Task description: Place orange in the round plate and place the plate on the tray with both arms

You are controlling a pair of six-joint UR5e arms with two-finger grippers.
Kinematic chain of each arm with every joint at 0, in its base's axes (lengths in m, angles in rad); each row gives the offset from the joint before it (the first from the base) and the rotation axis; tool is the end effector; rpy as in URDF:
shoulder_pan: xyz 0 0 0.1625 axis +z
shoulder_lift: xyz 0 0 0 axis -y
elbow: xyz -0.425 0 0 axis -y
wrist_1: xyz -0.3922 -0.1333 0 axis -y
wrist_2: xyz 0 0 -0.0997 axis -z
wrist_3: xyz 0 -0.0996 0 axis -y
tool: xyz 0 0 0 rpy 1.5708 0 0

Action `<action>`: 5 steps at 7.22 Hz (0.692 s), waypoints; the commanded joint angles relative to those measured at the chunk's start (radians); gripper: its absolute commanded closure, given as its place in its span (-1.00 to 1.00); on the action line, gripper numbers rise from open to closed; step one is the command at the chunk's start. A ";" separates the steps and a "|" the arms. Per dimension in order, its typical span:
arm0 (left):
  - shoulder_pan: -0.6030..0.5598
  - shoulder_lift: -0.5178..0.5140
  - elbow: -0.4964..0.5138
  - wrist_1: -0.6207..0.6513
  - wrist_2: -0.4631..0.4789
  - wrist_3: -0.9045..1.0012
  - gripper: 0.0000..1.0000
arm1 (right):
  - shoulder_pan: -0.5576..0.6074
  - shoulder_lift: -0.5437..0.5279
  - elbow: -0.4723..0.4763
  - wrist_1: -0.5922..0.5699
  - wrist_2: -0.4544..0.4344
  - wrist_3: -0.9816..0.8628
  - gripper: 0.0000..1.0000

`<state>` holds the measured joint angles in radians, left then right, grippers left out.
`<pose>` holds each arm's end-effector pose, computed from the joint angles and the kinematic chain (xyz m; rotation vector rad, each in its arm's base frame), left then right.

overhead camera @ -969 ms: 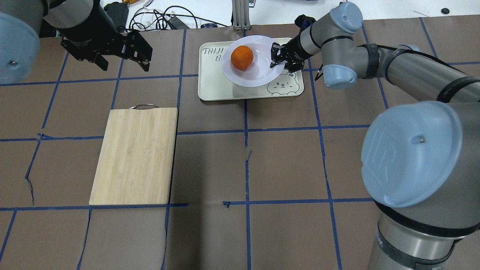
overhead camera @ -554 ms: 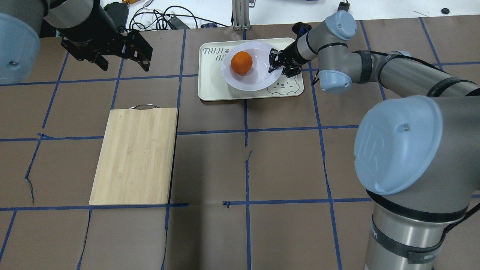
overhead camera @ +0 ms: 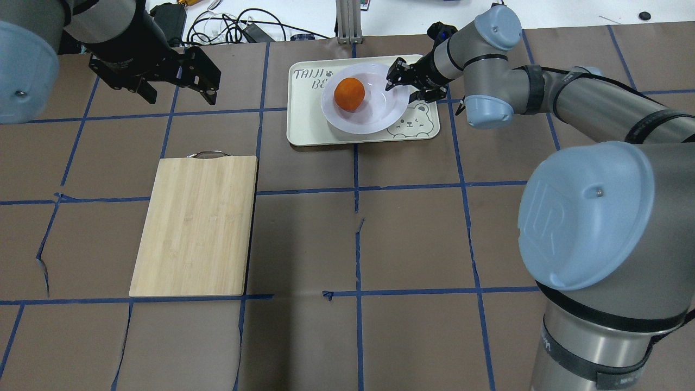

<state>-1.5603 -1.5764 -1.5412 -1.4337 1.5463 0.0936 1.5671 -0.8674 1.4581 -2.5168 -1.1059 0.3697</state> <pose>-0.1304 -0.5102 0.5146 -0.1325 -3.1125 0.2531 0.1753 -0.7257 0.2194 0.3743 2.5774 -0.3473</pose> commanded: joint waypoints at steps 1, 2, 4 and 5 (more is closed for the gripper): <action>0.000 0.001 -0.002 -0.004 0.000 0.000 -1.00 | -0.022 -0.071 -0.016 0.051 -0.109 -0.082 -1.00; -0.001 0.001 0.000 0.002 -0.002 -0.002 -1.00 | -0.039 -0.141 -0.053 0.257 -0.133 -0.116 -1.00; -0.001 0.000 0.001 0.004 -0.003 -0.002 -1.00 | -0.045 -0.262 -0.193 0.677 -0.341 -0.236 -1.00; -0.001 -0.002 -0.002 0.004 -0.005 -0.002 -1.00 | -0.039 -0.350 -0.205 0.829 -0.403 -0.262 -1.00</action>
<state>-1.5615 -1.5768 -1.5415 -1.4301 1.5436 0.0924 1.5249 -1.1196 1.2955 -1.9055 -1.4125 0.1579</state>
